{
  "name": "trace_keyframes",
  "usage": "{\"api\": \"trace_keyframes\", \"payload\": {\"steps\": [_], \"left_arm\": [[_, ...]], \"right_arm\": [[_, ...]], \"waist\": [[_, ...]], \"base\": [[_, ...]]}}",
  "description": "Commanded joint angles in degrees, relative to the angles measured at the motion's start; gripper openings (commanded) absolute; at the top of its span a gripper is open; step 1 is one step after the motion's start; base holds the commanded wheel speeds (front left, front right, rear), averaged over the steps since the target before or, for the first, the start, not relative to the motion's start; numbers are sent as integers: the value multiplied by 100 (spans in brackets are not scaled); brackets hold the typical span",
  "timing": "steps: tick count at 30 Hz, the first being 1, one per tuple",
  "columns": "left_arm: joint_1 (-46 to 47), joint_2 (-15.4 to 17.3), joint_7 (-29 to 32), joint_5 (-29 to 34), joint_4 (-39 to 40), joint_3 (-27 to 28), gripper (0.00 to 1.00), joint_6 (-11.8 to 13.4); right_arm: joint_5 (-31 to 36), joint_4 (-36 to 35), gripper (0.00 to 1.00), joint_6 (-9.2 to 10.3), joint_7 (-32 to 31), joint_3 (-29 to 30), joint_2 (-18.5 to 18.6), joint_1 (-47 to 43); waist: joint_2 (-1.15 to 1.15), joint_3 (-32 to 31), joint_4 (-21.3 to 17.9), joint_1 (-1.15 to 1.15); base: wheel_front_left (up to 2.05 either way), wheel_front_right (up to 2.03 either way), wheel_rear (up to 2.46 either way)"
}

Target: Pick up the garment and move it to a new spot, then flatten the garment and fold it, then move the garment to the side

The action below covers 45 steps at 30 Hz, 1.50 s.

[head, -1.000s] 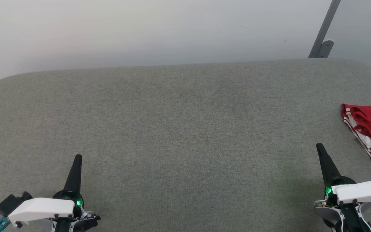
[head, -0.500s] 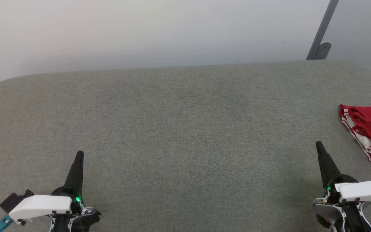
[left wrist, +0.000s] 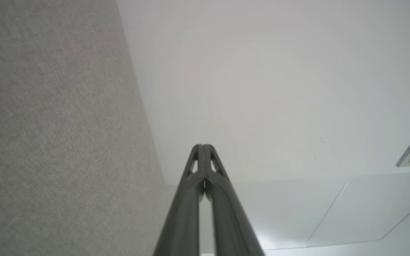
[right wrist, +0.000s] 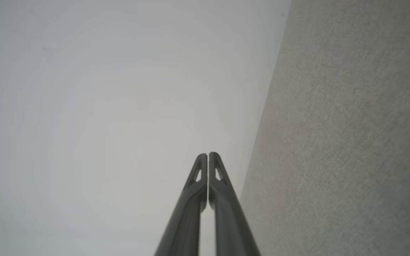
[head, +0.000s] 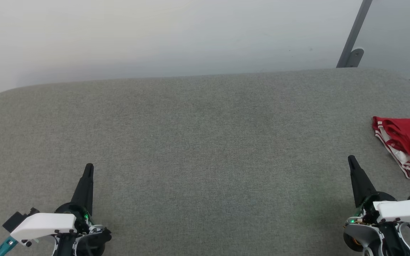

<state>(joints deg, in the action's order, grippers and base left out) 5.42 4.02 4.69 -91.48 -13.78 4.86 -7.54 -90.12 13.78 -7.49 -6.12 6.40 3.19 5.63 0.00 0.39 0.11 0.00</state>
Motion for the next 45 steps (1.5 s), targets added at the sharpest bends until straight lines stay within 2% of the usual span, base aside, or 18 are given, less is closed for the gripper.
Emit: {"api": "trace_keyframes", "payload": {"steps": [1,6,45], "left_arm": [[82,0,49,-73,-11,24,0,10],[112,-19,91,-220,-28,42,0,10],[116,-63,138,-150,-28,97,0,10]], "right_arm": [[-96,23,0,1,-38,17,-31,88],[-234,35,0,1,-57,25,-42,84],[-236,32,0,0,-53,20,-41,83]], "waist": [[0,-4,-2,0],[0,-21,-11,0],[0,-21,-11,0]], "base": [[0,0,0],[0,0,0],[0,0,0]]}}
